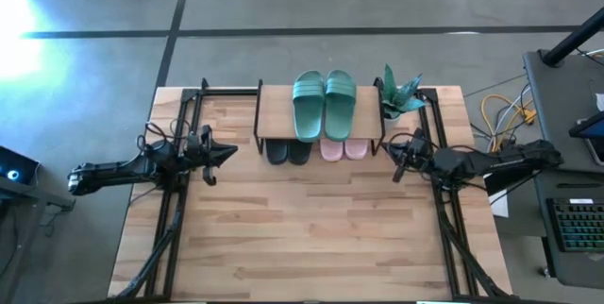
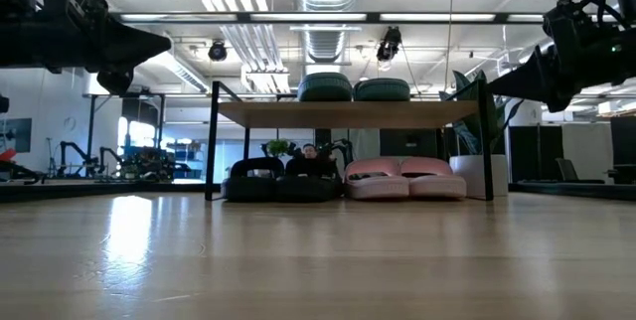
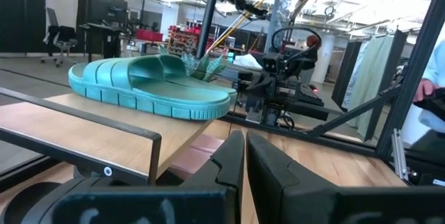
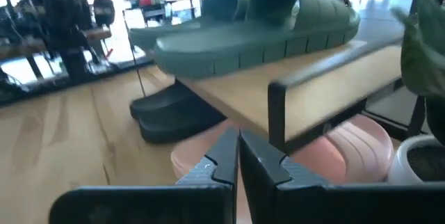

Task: Pick and place slides into the shelf
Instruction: Return to Home Position

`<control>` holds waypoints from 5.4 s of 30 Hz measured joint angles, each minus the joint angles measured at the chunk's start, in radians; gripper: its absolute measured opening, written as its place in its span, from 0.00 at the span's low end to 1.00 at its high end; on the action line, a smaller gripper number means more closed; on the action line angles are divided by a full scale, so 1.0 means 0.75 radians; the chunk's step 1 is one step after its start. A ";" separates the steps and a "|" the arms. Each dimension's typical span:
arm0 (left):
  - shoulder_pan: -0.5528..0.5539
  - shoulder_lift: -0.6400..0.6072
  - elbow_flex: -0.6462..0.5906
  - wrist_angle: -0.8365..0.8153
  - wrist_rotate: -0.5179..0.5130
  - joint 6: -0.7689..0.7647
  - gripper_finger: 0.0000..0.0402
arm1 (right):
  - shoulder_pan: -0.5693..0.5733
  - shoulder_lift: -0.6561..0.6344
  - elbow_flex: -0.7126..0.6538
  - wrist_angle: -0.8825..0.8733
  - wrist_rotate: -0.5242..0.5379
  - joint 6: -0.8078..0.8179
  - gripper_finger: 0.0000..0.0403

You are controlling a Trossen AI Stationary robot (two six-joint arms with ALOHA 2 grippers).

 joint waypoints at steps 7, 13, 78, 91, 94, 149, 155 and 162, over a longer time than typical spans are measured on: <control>0.001 -0.001 -0.001 0.001 0.000 0.000 0.01 | -0.010 -0.099 0.001 -0.084 0.000 0.000 0.02; 0.001 -0.003 -0.001 0.002 -0.001 0.000 0.01 | -0.030 -0.241 0.001 -0.084 0.000 0.000 0.02; 0.001 -0.001 -0.001 0.000 0.000 0.000 0.01 | -0.096 -0.342 0.001 -0.138 -0.960 -0.332 0.02; 0.001 -0.001 -0.001 0.001 0.000 0.000 0.01 | -0.096 -0.342 0.001 -0.145 -0.907 -0.150 0.02; 0.001 -0.001 -0.001 0.001 0.000 0.000 0.01 | -0.096 -0.342 0.001 -0.145 -0.907 -0.144 0.02; 0.001 -0.001 -0.001 0.001 0.000 0.000 0.01 | -0.096 -0.337 0.001 -0.145 -0.907 -0.129 0.02; 0.001 -0.001 -0.001 0.001 0.000 0.000 0.01 | -0.096 -0.337 0.001 -0.145 -0.907 -0.129 0.02; 0.000 -0.001 -0.001 0.001 0.000 0.000 0.01 | -0.096 -0.337 0.001 -0.145 -0.906 -0.129 0.02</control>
